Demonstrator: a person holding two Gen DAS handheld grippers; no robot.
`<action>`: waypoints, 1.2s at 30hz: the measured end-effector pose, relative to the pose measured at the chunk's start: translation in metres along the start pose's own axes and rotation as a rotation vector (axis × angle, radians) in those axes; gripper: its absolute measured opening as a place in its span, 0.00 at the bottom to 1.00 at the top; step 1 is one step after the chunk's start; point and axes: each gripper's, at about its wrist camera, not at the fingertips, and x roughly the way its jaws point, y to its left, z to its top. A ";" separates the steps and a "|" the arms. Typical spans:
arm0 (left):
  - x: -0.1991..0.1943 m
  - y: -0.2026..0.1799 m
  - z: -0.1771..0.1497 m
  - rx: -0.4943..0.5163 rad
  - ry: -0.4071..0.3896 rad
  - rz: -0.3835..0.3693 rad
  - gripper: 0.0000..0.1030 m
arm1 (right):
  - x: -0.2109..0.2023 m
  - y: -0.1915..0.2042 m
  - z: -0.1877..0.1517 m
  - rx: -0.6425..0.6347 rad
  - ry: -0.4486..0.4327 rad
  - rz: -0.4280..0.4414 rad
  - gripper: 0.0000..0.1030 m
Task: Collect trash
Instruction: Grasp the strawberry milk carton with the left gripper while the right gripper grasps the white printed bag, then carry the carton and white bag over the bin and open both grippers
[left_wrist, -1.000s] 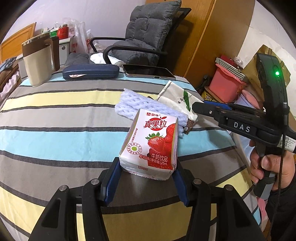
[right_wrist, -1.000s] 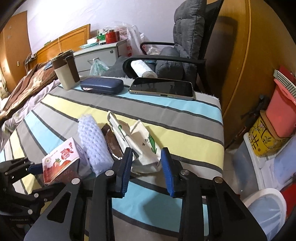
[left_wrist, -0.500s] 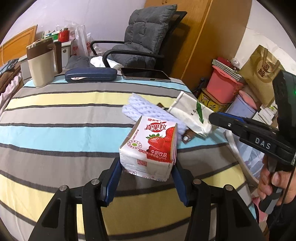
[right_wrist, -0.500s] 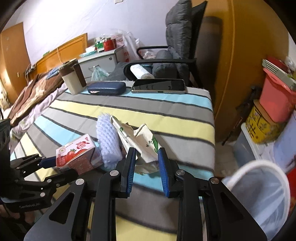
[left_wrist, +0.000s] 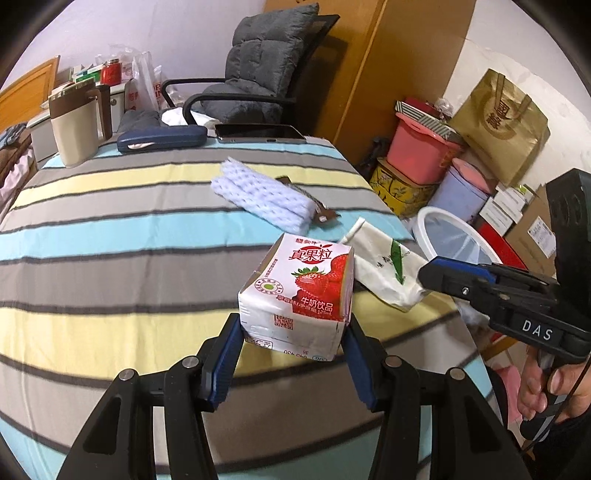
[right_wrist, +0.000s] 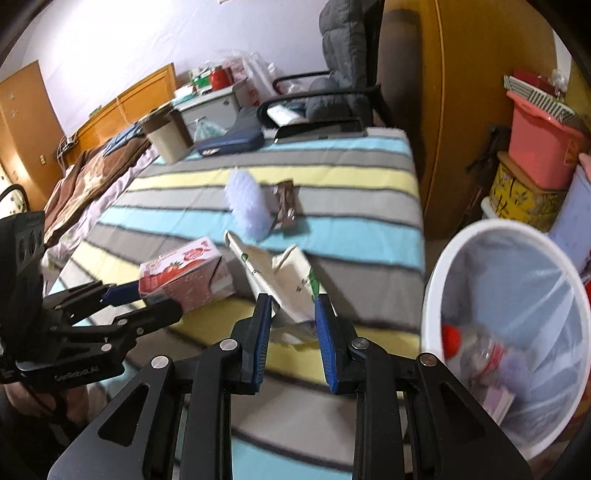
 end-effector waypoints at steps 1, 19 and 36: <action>-0.001 0.000 -0.003 -0.001 0.005 -0.001 0.52 | 0.000 0.001 -0.001 -0.003 0.008 0.006 0.26; 0.007 -0.001 -0.007 0.005 0.036 -0.006 0.52 | 0.016 0.012 0.004 -0.083 0.019 0.009 0.35; -0.005 -0.008 -0.006 0.018 -0.015 -0.029 0.51 | -0.011 0.003 -0.007 -0.002 -0.057 -0.008 0.19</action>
